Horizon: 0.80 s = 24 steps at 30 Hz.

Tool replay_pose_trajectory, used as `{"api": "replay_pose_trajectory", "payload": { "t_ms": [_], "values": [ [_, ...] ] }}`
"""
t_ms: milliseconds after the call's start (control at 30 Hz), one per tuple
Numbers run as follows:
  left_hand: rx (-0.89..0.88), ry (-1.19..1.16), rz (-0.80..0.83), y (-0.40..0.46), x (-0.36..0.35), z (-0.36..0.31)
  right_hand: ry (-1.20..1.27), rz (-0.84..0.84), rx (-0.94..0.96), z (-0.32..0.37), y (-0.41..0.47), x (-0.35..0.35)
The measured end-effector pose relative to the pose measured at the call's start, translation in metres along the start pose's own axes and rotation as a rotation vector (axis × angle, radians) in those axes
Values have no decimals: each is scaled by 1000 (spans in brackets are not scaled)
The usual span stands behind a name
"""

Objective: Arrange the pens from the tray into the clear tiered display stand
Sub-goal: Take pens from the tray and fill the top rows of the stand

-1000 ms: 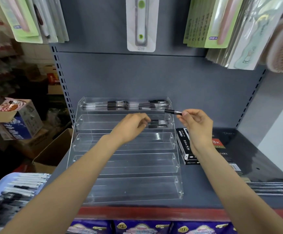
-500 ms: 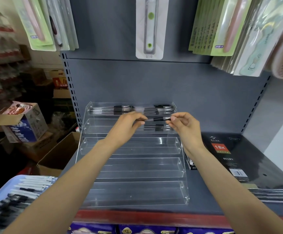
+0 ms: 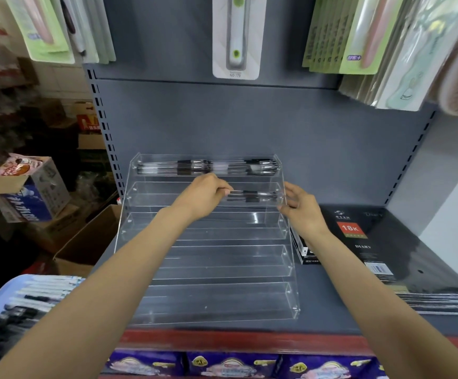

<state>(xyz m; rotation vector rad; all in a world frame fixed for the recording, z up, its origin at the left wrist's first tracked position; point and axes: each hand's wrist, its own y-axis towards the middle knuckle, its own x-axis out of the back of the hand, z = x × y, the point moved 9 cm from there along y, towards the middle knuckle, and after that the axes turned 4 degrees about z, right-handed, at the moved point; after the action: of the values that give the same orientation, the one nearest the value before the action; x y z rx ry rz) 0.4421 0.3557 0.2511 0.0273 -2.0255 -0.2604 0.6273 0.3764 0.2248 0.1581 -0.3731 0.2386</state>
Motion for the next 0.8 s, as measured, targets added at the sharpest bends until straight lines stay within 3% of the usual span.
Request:
{"api": "replay_pose_trajectory", "payload": {
  "t_ms": [233, 800],
  "values": [
    [11, 29, 103, 0, -11, 2, 1, 9, 13, 0, 0, -1],
    [-73, 83, 2, -2, -16, -16, -33, 7, 29, -6, 2, 0]
  ]
}}
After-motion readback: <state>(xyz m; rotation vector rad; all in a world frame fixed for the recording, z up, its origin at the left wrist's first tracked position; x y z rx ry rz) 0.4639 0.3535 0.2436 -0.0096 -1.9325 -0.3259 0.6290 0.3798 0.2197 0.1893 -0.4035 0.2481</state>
